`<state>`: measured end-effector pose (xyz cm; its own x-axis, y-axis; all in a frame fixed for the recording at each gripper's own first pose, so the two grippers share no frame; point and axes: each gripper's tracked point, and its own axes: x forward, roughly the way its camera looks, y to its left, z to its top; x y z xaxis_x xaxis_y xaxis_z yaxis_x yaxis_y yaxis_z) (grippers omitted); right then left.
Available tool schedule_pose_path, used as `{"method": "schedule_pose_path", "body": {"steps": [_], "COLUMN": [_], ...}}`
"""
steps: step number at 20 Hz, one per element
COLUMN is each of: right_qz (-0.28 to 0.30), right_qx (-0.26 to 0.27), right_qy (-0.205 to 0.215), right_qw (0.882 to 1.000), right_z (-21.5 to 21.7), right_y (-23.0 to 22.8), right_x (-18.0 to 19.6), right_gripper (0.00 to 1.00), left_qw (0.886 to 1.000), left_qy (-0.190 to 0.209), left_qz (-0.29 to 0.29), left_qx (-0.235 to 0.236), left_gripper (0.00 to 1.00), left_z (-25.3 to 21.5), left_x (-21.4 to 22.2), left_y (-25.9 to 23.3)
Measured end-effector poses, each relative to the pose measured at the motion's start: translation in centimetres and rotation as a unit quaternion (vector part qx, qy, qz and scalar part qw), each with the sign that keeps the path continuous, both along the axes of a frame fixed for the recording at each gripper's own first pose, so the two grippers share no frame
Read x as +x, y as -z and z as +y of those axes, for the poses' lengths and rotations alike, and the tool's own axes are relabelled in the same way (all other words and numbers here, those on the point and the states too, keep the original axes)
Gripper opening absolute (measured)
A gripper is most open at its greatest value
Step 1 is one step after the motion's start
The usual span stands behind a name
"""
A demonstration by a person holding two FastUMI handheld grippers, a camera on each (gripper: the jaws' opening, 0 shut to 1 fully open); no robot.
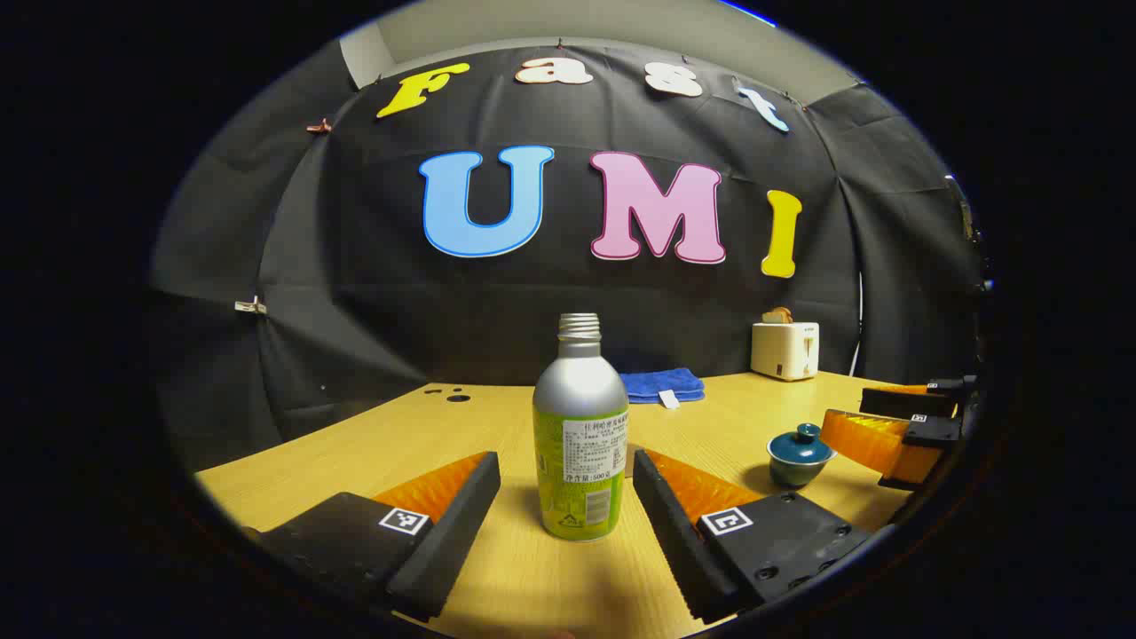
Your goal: Open the teacup lid with one hand, grasp the water bottle and pour water into the teacup with the other hand; after pouring, place the water bottle on the coaster and then close the teacup lid.
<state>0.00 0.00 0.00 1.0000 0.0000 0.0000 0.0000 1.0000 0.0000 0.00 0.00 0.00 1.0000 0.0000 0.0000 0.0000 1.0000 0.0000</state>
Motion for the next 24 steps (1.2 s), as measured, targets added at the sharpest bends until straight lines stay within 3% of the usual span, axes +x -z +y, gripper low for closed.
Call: {"method": "schedule_pose_path", "body": {"steps": [24], "right_qz": [0.021], "right_qx": [-0.004], "right_qy": [-0.011], "right_qw": [1.0], "right_z": [-0.1], "right_y": [0.8], "right_x": [3.3], "right_gripper": [0.98], "left_qw": [1.0], "left_qy": [0.004], "left_qz": [-0.001], "left_qx": [0.0], "left_gripper": [0.95], "left_z": [-0.3], "left_x": [0.9], "left_y": [0.0]}}
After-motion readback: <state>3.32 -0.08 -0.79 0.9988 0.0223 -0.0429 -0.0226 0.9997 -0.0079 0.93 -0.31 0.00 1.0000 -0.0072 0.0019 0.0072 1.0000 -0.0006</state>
